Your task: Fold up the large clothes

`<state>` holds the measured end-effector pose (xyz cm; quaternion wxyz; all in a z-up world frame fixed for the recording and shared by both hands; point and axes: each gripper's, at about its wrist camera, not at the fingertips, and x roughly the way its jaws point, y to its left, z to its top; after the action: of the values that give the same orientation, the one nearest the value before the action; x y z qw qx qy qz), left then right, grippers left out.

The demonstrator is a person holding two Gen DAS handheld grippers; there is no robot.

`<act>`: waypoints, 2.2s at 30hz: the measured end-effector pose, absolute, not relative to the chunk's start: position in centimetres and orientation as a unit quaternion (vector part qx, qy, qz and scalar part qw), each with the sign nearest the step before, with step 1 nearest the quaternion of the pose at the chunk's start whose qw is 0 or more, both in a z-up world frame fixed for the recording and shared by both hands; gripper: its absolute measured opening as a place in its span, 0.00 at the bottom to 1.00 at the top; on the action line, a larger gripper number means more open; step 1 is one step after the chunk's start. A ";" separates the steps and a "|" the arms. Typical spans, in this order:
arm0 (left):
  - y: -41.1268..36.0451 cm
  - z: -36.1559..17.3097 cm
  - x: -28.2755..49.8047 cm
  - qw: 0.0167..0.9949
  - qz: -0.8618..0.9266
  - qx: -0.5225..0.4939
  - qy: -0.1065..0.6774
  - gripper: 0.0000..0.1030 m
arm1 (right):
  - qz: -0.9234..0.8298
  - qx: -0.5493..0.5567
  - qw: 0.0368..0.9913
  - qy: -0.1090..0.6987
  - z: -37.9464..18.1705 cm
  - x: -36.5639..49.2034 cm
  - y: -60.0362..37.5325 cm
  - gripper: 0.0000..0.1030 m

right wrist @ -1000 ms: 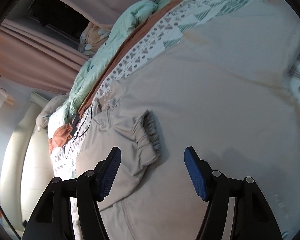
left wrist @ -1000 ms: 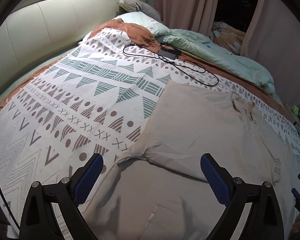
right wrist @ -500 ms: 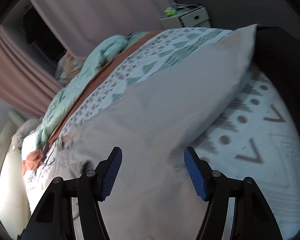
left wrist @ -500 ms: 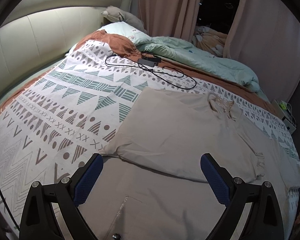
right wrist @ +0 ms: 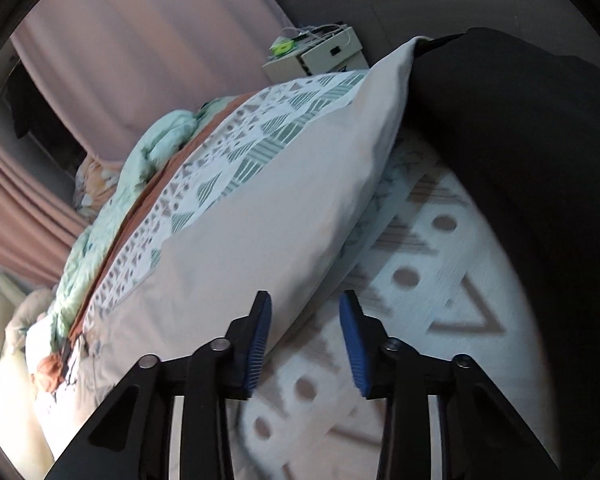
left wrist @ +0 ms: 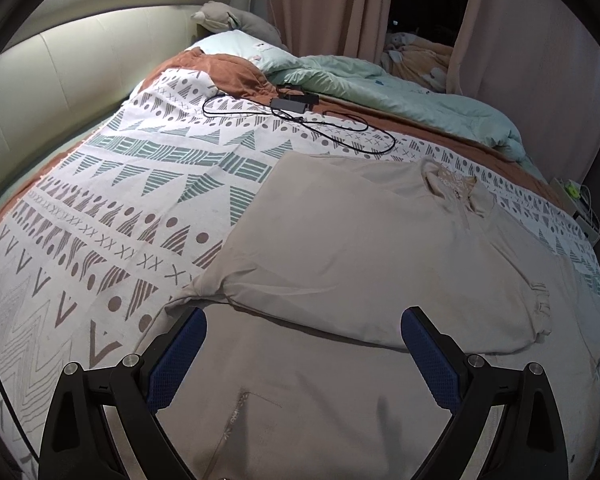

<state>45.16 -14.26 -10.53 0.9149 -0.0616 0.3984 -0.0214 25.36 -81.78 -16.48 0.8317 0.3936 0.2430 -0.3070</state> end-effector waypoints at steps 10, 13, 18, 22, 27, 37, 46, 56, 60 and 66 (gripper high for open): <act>-12.9 -12.7 47.0 0.903 -0.005 -0.074 0.423 0.95 | -0.330 0.383 0.837 0.208 -16.6 25.5 -85.1 0.28; -13.1 -12.8 47.2 0.904 -0.005 -0.067 0.423 0.95 | -0.327 0.388 0.839 0.195 -17.2 25.6 -85.7 0.10; -12.9 -12.9 47.3 0.902 -0.005 -0.065 0.426 0.95 | -0.317 0.360 0.860 0.174 -15.6 25.6 -84.6 0.05; -12.9 -12.4 47.0 0.904 -0.010 -0.075 0.422 0.95 | -0.299 0.343 0.875 0.166 -12.9 26.2 -82.8 0.05; -13.4 -11.3 46.3 0.907 -0.023 -0.083 0.412 0.95 | -0.265 0.330 0.892 0.157 -9.7 26.9 -80.1 0.05; -14.1 -9.9 45.1 0.908 -0.050 -0.105 0.402 0.95 | -0.174 0.316 0.915 0.179 -6.8 30.4 -72.3 0.05; -14.1 -9.7 44.9 0.905 -0.062 -0.125 0.402 0.95 | -0.130 0.354 0.875 0.303 -10.8 35.4 -66.3 0.21; -12.5 -9.3 44.4 0.907 -0.056 -0.143 0.392 0.95 | -0.122 0.467 0.833 0.271 -12.6 31.0 -66.8 0.67; -12.0 -9.3 44.4 0.906 -0.055 -0.148 0.393 0.95 | -0.154 0.504 0.815 0.240 -12.8 28.4 -68.7 0.67; -11.2 -9.5 44.4 0.909 -0.048 -0.139 0.390 0.95 | -0.231 0.523 0.792 0.215 -15.0 25.8 -72.7 0.67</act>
<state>44.40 -11.17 -9.47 0.9092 -0.1386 0.3898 -0.0478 25.75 -72.67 -14.99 0.7922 0.5226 0.2145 -0.2308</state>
